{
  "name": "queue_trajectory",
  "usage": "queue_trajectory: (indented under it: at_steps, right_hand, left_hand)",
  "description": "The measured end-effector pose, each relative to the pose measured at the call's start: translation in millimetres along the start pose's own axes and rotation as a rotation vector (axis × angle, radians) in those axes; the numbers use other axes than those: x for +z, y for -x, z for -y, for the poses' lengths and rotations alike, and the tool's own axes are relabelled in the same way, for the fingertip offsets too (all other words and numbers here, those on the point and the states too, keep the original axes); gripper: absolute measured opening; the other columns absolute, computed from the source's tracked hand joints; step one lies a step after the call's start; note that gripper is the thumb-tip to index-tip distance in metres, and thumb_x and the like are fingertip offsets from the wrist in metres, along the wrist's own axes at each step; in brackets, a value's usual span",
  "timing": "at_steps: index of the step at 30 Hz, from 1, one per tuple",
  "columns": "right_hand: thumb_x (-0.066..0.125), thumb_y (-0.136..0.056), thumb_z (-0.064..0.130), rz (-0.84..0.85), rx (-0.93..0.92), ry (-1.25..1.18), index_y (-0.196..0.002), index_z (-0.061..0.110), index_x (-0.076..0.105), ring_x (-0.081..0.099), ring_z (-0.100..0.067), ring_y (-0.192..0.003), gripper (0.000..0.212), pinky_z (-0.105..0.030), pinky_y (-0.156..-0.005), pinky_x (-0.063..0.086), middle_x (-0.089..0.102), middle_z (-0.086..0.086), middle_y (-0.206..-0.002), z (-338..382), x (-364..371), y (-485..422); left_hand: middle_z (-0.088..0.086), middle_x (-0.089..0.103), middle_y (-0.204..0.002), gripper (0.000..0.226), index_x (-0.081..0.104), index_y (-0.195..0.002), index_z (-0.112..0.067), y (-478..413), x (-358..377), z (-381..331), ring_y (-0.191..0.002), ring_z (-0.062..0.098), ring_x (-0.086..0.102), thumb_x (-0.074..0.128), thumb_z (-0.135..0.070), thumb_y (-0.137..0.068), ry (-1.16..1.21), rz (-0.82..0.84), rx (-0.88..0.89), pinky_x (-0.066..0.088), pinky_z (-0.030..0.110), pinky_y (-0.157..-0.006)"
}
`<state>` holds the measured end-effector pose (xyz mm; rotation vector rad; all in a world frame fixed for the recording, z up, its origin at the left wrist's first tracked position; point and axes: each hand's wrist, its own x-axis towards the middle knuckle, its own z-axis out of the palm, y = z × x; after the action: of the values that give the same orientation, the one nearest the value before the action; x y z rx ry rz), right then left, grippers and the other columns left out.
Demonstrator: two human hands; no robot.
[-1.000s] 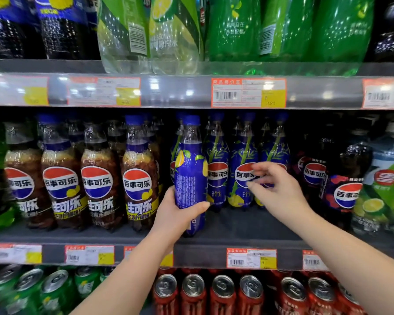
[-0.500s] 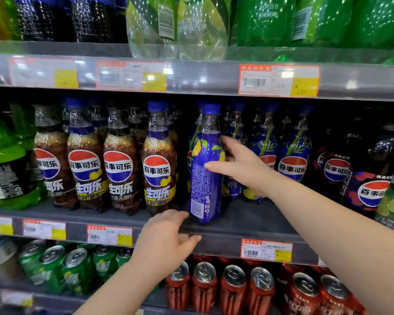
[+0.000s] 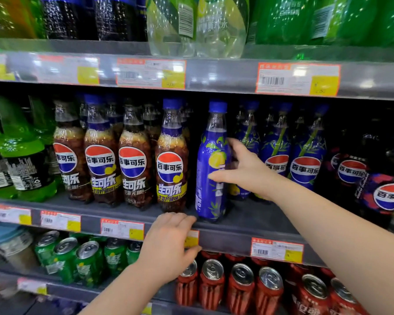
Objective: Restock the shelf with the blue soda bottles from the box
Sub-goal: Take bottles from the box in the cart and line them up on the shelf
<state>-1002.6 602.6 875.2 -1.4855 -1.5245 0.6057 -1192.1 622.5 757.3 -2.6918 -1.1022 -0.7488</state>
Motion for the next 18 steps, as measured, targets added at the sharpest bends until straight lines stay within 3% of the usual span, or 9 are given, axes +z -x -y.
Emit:
queue_trajectory:
  at_steps: [3, 5, 7, 9, 12, 16, 18]
  right_hand:
    - [0.084, -0.046, 0.048, -0.091, 0.018, 0.065, -0.126, 0.028, 0.042, 0.059, -0.015, -0.11, 0.093, -0.038, -0.096, 0.05, 0.058, 0.003, -0.125, -5, 5, -1]
    - [0.082, -0.063, 0.031, -0.011, 0.056, -0.026, -0.126, 0.027, 0.04, 0.058, -0.011, -0.108, 0.076, -0.032, -0.093, 0.049, 0.058, 0.003, -0.125, -7, 3, 2]
    - [0.075, -0.073, 0.011, 0.081, 0.076, -0.106, -0.134, 0.024, 0.033, 0.058, -0.008, -0.106, 0.075, -0.028, -0.092, 0.049, 0.057, 0.003, -0.125, -11, 0, 6]
    - [0.078, -0.069, 0.012, 0.058, 0.077, -0.098, -0.136, 0.022, 0.032, 0.058, -0.012, -0.109, 0.082, -0.034, -0.095, 0.049, 0.056, 0.002, -0.126, -16, 2, 5]
    - [0.085, -0.055, 0.034, -0.04, 0.08, 0.016, -0.127, 0.024, 0.04, 0.058, -0.016, -0.11, 0.085, -0.041, -0.096, 0.049, 0.057, 0.003, -0.124, -17, 10, 4]
    - [0.081, -0.065, 0.016, 0.096, 0.088, -0.075, -0.122, 0.032, 0.038, 0.058, -0.014, -0.112, 0.073, -0.041, -0.1, 0.047, 0.059, 0.003, -0.123, -23, 11, 5]
    - [0.081, -0.064, 0.013, 0.063, 0.088, -0.102, -0.123, 0.03, 0.036, 0.059, -0.015, -0.112, 0.076, -0.044, -0.1, 0.047, 0.059, 0.003, -0.121, -26, 13, 5]
  left_hand:
    - [-0.009, 0.069, -0.085, 0.054, 0.067, -0.094, -0.023, 0, 0, 0, -0.077, 0.015, 0.065, 0.046, -0.056, -0.058, -0.002, -0.005, 0.012, 0.049, 0.023, -0.075]
    - [-0.01, 0.069, -0.085, 0.054, 0.067, -0.095, -0.024, 0, -1, 0, -0.077, 0.013, 0.065, 0.046, -0.057, -0.058, -0.007, 0.0, 0.01, 0.051, 0.022, -0.074]
    - [-0.01, 0.069, -0.085, 0.054, 0.067, -0.095, -0.024, 0, 0, 0, -0.077, 0.013, 0.065, 0.047, -0.057, -0.057, -0.005, -0.006, 0.011, 0.046, 0.022, -0.078]
    - [-0.009, 0.069, -0.086, 0.054, 0.066, -0.095, -0.023, -1, 1, 1, -0.077, 0.015, 0.065, 0.048, -0.056, -0.057, 0.002, -0.003, 0.015, 0.039, 0.023, -0.079]
    - [-0.011, 0.068, -0.086, 0.055, 0.066, -0.096, -0.025, -1, 1, 2, -0.077, 0.013, 0.065, 0.046, -0.057, -0.056, -0.018, 0.0, 0.01, 0.043, 0.021, -0.076]
    - [-0.011, 0.069, -0.085, 0.056, 0.067, -0.096, -0.025, 0, -1, 2, -0.076, 0.012, 0.066, 0.046, -0.057, -0.055, -0.012, 0.001, 0.018, 0.05, 0.02, -0.072]
    - [-0.01, 0.069, -0.086, 0.055, 0.067, -0.096, -0.025, -1, -1, 2, -0.077, 0.013, 0.065, 0.046, -0.056, -0.055, -0.003, 0.007, 0.02, 0.051, 0.02, -0.071]
